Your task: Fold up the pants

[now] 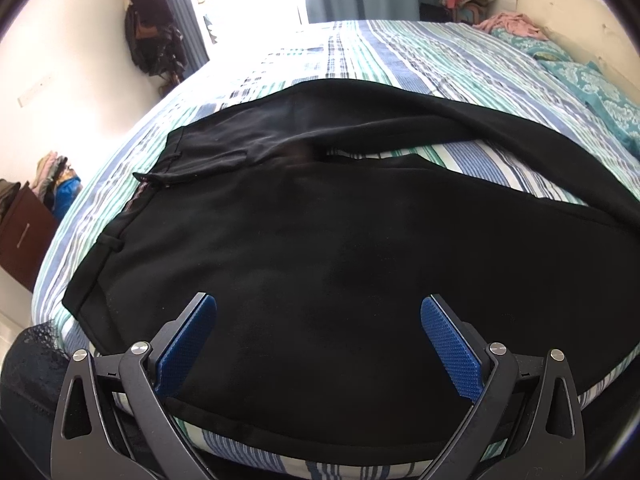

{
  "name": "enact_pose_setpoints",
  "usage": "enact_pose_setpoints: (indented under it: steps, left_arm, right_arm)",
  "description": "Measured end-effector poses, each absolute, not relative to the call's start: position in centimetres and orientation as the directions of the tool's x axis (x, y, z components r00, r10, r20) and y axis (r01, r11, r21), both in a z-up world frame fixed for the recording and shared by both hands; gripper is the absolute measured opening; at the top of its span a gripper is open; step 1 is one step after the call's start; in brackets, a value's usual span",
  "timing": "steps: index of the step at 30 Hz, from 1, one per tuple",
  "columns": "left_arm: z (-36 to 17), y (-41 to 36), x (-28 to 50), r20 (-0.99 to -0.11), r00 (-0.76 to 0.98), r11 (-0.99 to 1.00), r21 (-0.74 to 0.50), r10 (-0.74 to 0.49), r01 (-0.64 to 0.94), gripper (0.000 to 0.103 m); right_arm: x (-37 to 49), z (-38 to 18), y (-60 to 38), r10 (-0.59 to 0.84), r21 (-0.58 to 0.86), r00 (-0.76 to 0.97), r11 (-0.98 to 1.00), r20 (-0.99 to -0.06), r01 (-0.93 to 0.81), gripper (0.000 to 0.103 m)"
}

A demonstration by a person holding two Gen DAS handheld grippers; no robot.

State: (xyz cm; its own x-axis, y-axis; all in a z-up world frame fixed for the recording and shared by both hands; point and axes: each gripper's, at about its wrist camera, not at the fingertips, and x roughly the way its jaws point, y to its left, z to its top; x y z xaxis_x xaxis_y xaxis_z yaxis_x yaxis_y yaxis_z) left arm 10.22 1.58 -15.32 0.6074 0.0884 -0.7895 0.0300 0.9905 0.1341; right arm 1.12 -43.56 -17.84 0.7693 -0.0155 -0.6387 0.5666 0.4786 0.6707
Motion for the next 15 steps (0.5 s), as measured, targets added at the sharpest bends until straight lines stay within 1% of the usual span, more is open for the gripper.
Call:
enact_pose_setpoints:
  steps: [4,7,10,12,15]
  left_arm:
    - [-14.0,1.1,13.9,-0.813,0.582,0.994,0.068,0.003,0.089,0.102]
    - [-12.2,1.2,19.5,-0.839,0.537,0.993,-0.035,-0.091,0.114,0.102]
    - [-10.4,2.3,25.5,-0.830,0.528,0.983,-0.171,-0.181,0.068,0.102]
    - [-10.3,2.7,29.5,-0.834,0.503,0.969,-0.245,-0.226,0.029,0.102]
    - [-11.1,3.4,34.6,-0.849,0.482,0.958,-0.281,-0.218,-0.063,0.102]
  right_arm:
    - [1.2,-14.0,-42.2,-0.037,0.645,0.810,0.584,-0.585,0.492,0.005]
    - [1.2,-11.4,-41.0,-0.051,0.605,0.834,0.664,-0.550,0.440,0.005]
    - [1.3,-9.5,-40.0,-0.047,0.591,0.854,0.703,-0.517,0.397,0.005]
    - [1.4,-8.4,-39.7,-0.037,0.589,0.866,0.718,-0.499,0.371,0.005]
    - [1.0,-6.9,-39.4,-0.027,0.584,0.879,0.738,-0.476,0.339,0.005]
